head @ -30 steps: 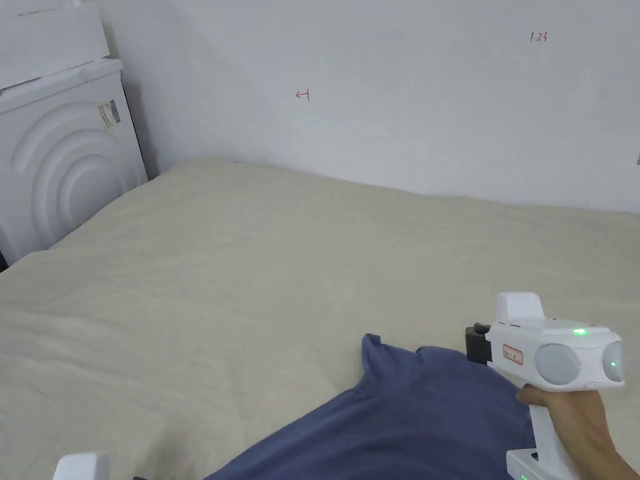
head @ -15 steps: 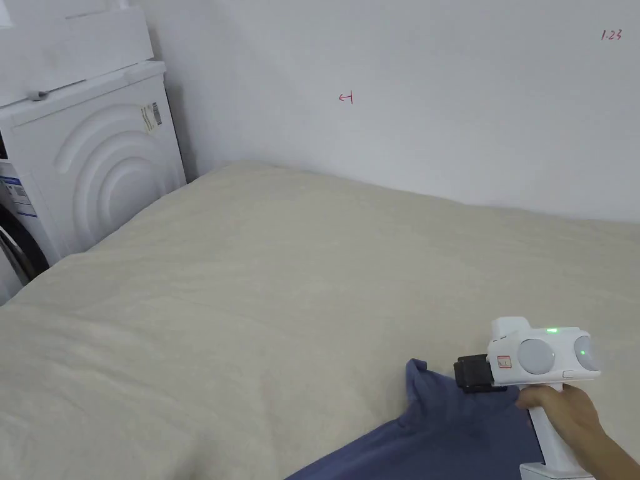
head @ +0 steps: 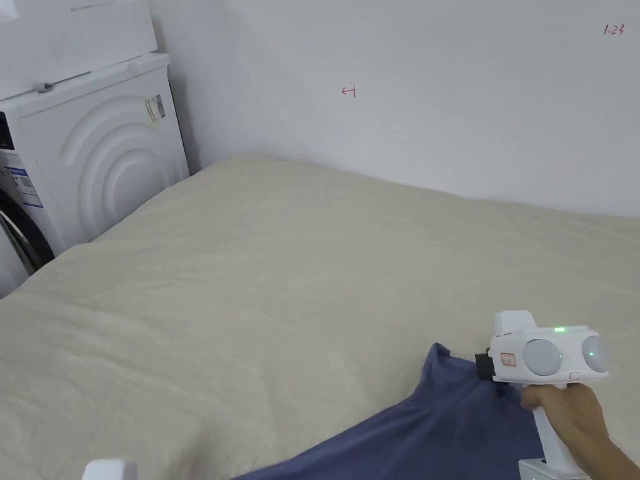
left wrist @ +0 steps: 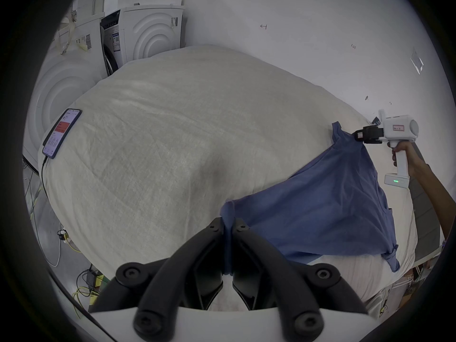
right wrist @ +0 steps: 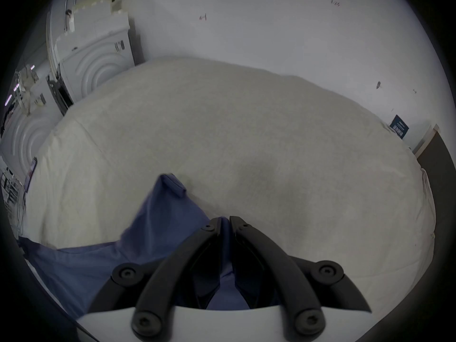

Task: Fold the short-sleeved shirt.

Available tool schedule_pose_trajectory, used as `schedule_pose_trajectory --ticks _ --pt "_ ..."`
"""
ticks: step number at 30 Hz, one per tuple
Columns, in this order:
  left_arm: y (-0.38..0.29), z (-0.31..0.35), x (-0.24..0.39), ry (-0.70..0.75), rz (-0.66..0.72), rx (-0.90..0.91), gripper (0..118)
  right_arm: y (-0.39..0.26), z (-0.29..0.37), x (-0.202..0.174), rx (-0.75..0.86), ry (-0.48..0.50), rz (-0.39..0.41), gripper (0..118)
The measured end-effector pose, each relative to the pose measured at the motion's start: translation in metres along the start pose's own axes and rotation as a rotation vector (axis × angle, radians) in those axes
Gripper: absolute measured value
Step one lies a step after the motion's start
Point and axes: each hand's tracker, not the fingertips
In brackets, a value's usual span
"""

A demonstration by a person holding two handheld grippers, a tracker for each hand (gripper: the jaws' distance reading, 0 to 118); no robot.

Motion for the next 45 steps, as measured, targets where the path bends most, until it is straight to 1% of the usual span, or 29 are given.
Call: schedule_pose_trajectory --ticks 5,11,12,16,18,20,21,24,27,31,33,34,36,38,42,45 --pt "0.006 0.006 0.008 -0.007 -0.005 0.027 3 0.001 0.063 0.021 0.093 0.031 -0.057 5" --pt "0.031 0.025 0.034 -0.04 -0.012 0.084 3 0.003 0.142 0.057 0.203 0.024 -0.112 5" --pt "0.037 0.019 0.034 -0.042 -0.018 0.099 3 0.004 0.157 0.064 0.23 0.02 -0.124 5" --pt "0.073 0.033 0.066 -0.079 -0.052 0.161 3 0.009 0.206 0.09 0.319 -0.031 -0.144 5" --pt "0.098 0.039 0.084 -0.096 -0.072 0.188 3 0.014 0.229 0.107 0.353 -0.053 -0.182 5" --pt "0.122 0.046 0.104 -0.114 -0.101 0.215 3 0.021 0.252 0.123 0.387 -0.078 -0.192 5" --pt "0.136 0.048 0.115 -0.122 -0.109 0.227 3 0.025 0.264 0.132 0.403 -0.109 -0.191 5" --pt "0.177 0.057 0.148 -0.162 -0.151 0.255 3 0.04 0.294 0.154 0.458 -0.159 -0.198 5" --pt "0.216 0.063 0.186 -0.165 -0.214 0.289 3 0.056 0.32 0.175 0.507 -0.203 -0.219 5" --pt "0.268 0.074 0.226 -0.188 -0.234 0.326 3 0.082 0.353 0.195 0.571 -0.251 -0.232 5" --pt "0.297 0.08 0.245 -0.191 -0.276 0.359 3 0.097 0.37 0.207 0.618 -0.281 -0.248 5" --pt "0.307 0.087 0.255 -0.178 -0.305 0.384 2 0.108 0.371 0.227 0.639 -0.292 -0.247 5" --pt "0.328 0.099 0.278 -0.151 -0.368 0.434 2 0.125 0.385 0.242 0.675 -0.308 -0.253 5" --pt "0.351 0.108 0.296 -0.111 -0.39 0.461 2 0.14 0.397 0.251 0.705 -0.322 -0.26 5" --pt "0.403 0.122 0.325 -0.082 -0.412 0.527 2 0.166 0.405 0.269 0.761 -0.343 -0.261 5" --pt "0.415 0.144 0.339 -0.064 -0.43 0.584 2 0.179 0.404 0.281 0.784 -0.346 -0.263 5"
